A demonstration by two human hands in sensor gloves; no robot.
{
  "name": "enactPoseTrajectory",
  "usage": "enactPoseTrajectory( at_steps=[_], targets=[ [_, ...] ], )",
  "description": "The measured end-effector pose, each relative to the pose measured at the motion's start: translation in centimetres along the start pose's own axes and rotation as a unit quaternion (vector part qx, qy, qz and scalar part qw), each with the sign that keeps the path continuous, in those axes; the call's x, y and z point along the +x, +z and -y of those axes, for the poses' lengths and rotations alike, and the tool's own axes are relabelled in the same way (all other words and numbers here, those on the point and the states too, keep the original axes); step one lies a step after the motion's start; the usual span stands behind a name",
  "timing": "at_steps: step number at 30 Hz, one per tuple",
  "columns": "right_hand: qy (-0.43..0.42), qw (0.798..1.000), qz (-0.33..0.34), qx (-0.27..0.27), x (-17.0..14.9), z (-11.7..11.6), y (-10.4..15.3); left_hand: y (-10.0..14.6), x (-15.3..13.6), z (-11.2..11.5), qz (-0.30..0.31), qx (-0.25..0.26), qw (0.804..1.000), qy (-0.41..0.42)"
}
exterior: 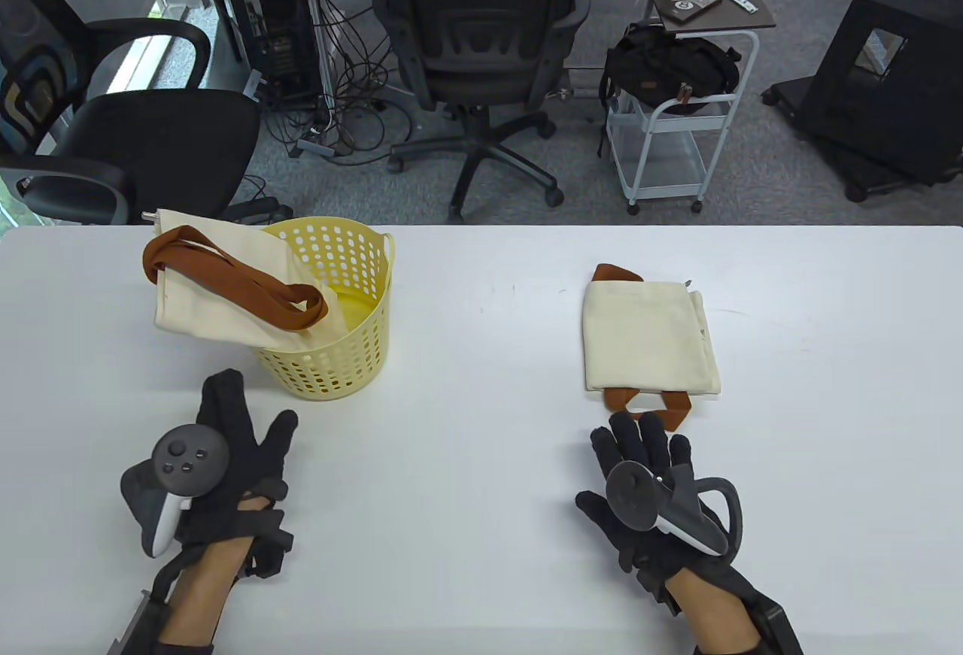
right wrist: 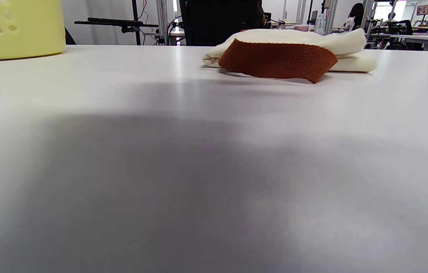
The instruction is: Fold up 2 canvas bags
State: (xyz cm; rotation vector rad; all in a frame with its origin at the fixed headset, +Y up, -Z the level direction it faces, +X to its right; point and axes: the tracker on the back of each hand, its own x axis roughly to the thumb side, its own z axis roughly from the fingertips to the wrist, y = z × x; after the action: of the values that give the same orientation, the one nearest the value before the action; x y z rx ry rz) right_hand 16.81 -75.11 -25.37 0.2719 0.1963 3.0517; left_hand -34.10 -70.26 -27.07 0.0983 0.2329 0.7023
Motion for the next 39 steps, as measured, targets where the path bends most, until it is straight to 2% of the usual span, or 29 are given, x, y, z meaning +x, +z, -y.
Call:
enactPoseTrajectory(
  at_steps=[3, 8, 14, 18, 23, 32, 39],
  targets=[
    [-0.001, 1.0, -0.001, 0.005, -0.1, -0.1, -0.2, -1.7, 0.0, -2.0, -0.021, 0.008, 0.996, 0.084],
    [-0.012, 1.0, 0.0, 0.003, -0.4, 0.0, -0.3, -4.4, 0.9, -4.7, -0.036, 0.013, 0.989, 0.144],
    [-0.016, 1.0, 0.003, 0.005, -0.4, 0.0, -0.3, -6.2, 1.0, -5.8, -0.093, 0.032, 0.977, 0.19],
    [-0.019, 1.0, 0.005, 0.003, -0.5, 0.2, -0.2, -6.4, 1.2, -6.1, -0.102, 0.079, 0.972, 0.196],
    [-0.015, 1.0, 0.007, 0.003, -0.4, 0.2, 0.0, -6.1, 2.5, -6.2, -0.085, 0.124, 0.977, 0.152],
    [-0.011, 1.0, 0.009, 0.007, -0.2, 0.4, 0.2, -5.7, 4.3, -5.8, -0.023, 0.166, 0.972, 0.165],
    [-0.019, 1.0, 0.005, -0.004, -0.6, 0.9, 0.5, -4.9, 7.2, -7.5, 0.029, 0.187, 0.968, 0.162]
  ],
)
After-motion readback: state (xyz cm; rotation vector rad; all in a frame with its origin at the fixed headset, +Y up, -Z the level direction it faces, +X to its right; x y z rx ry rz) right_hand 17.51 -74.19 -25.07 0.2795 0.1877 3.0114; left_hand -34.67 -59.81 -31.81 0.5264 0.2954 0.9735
